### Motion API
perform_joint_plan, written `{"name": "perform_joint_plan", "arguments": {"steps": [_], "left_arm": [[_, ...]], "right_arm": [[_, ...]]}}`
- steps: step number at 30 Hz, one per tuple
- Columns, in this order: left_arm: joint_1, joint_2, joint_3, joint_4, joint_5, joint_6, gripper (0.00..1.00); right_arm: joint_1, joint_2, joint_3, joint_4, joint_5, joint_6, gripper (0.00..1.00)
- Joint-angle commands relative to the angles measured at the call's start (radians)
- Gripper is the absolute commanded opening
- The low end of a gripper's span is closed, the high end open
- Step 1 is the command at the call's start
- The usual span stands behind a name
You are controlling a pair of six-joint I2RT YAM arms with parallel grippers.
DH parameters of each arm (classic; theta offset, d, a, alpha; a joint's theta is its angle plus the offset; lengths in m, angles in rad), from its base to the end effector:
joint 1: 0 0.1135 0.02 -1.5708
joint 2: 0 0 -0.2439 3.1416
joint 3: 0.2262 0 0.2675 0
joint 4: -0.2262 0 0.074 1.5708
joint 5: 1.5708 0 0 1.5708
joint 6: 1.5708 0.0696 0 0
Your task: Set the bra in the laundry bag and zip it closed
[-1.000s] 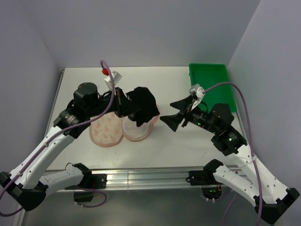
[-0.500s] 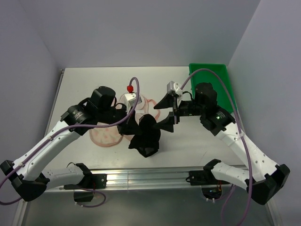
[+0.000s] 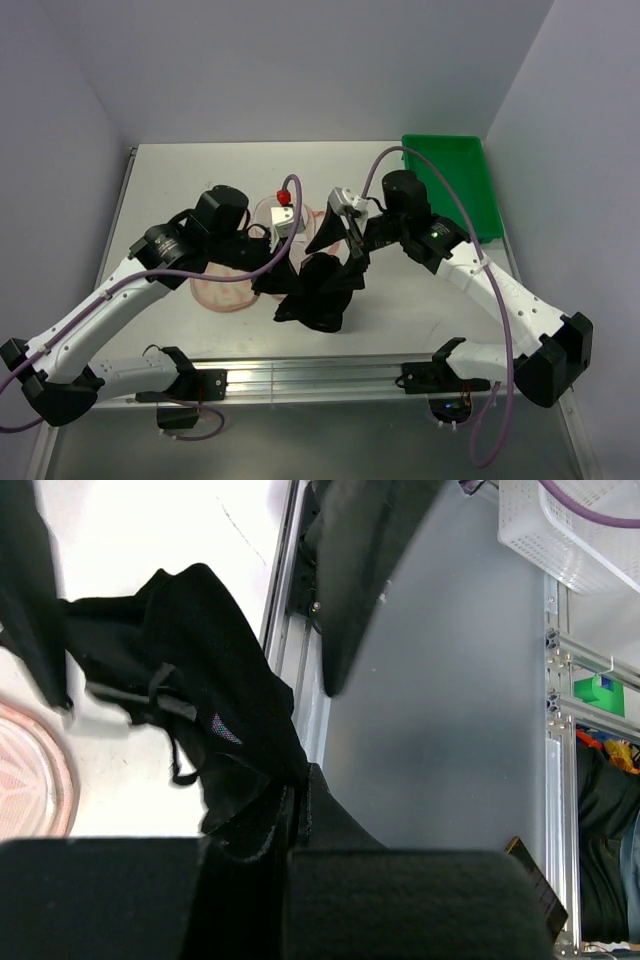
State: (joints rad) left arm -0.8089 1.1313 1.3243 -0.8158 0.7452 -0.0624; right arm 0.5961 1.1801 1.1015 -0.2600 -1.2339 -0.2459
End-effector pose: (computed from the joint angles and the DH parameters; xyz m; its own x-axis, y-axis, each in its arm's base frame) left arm 0.1469 -0.2223 0.3701 -0.4587 0.4144 -0.7860 0.8851 0.1349 -0.4454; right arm 0.1975 0.2134 0.3461 -0.0421 -0.1258 -0.9912 -0.9614 -0.2648 0.0745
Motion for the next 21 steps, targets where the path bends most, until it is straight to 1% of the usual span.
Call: {"name": "perform_joint_plan", "arguments": {"steps": [1, 2, 3, 4, 5, 6, 7, 8, 9, 11, 12, 13, 14, 15, 16, 17, 18, 19, 21], "left_arm": [[-0.006, 0.007, 0.044, 0.012, 0.025, 0.036, 0.0], [-0.007, 0.018, 0.046, 0.007, 0.013, 0.036, 0.0], [-0.009, 0.019, 0.047, 0.006, 0.0, 0.035, 0.0], [-0.009, 0.022, 0.047, 0.004, -0.012, 0.035, 0.0], [-0.007, 0.022, 0.047, 0.004, -0.02, 0.033, 0.0], [-0.009, 0.021, 0.046, 0.003, -0.03, 0.035, 0.0], [-0.009, 0.016, 0.044, 0.006, -0.038, 0.033, 0.0], [-0.007, 0.013, 0.044, 0.006, -0.047, 0.032, 0.0], [-0.007, 0.01, 0.042, 0.009, -0.072, 0.027, 0.0], [-0.007, -0.002, 0.041, 0.017, -0.11, 0.016, 0.0], [-0.007, -0.007, 0.039, 0.029, -0.15, 0.003, 0.03], [-0.007, -0.014, 0.036, 0.039, -0.174, -0.005, 0.21], [-0.009, -0.036, 0.033, 0.052, -0.199, -0.016, 0.34], [-0.007, -0.047, 0.023, 0.066, -0.228, -0.028, 0.49], [-0.009, -0.062, 0.013, 0.096, -0.28, -0.054, 0.72], [-0.007, -0.089, -0.005, 0.108, -0.3, -0.065, 0.8], [-0.006, -0.1, -0.013, 0.118, -0.322, -0.088, 0.91], [-0.006, -0.126, -0.025, 0.138, -0.367, -0.099, 0.97], [0.002, -0.152, -0.069, 0.162, -0.409, -0.141, 0.99]], "right_arm": [[0.025, 0.013, 0.029, 0.028, -0.088, -0.037, 0.97], [0.028, 0.013, 0.009, 0.088, -0.096, 0.056, 0.94], [0.036, 0.016, -0.023, 0.14, -0.098, 0.098, 0.88], [0.042, 0.019, -0.029, 0.175, -0.098, 0.114, 0.84], [0.045, 0.021, -0.032, 0.168, -0.089, 0.106, 0.78], [0.05, 0.019, -0.04, 0.165, -0.081, 0.111, 0.58], [0.054, 0.016, -0.048, 0.18, -0.075, 0.118, 0.48], [0.057, 0.003, -0.058, 0.203, -0.059, 0.149, 0.35], [0.059, -0.01, -0.087, 0.265, -0.047, 0.177, 0.16], [0.068, -0.043, -0.12, 0.344, -0.021, 0.242, 0.0], [0.07, -0.053, -0.138, 0.358, 0.019, 0.278, 0.0], [0.074, -0.065, -0.147, 0.398, 0.039, 0.298, 0.0], [0.077, -0.085, -0.161, 0.424, 0.057, 0.342, 0.0], [0.08, -0.097, -0.184, 0.447, 0.12, 0.365, 0.0], [0.082, -0.108, -0.195, 0.485, 0.154, 0.388, 0.0], [0.085, -0.128, -0.206, 0.507, 0.184, 0.428, 0.0], [0.087, -0.137, -0.228, 0.533, 0.218, 0.456, 0.0], [0.09, -0.146, -0.236, 0.574, 0.305, 0.48, 0.0], [0.103, -0.165, -0.256, 0.608, 0.387, 0.54, 0.0]]}}
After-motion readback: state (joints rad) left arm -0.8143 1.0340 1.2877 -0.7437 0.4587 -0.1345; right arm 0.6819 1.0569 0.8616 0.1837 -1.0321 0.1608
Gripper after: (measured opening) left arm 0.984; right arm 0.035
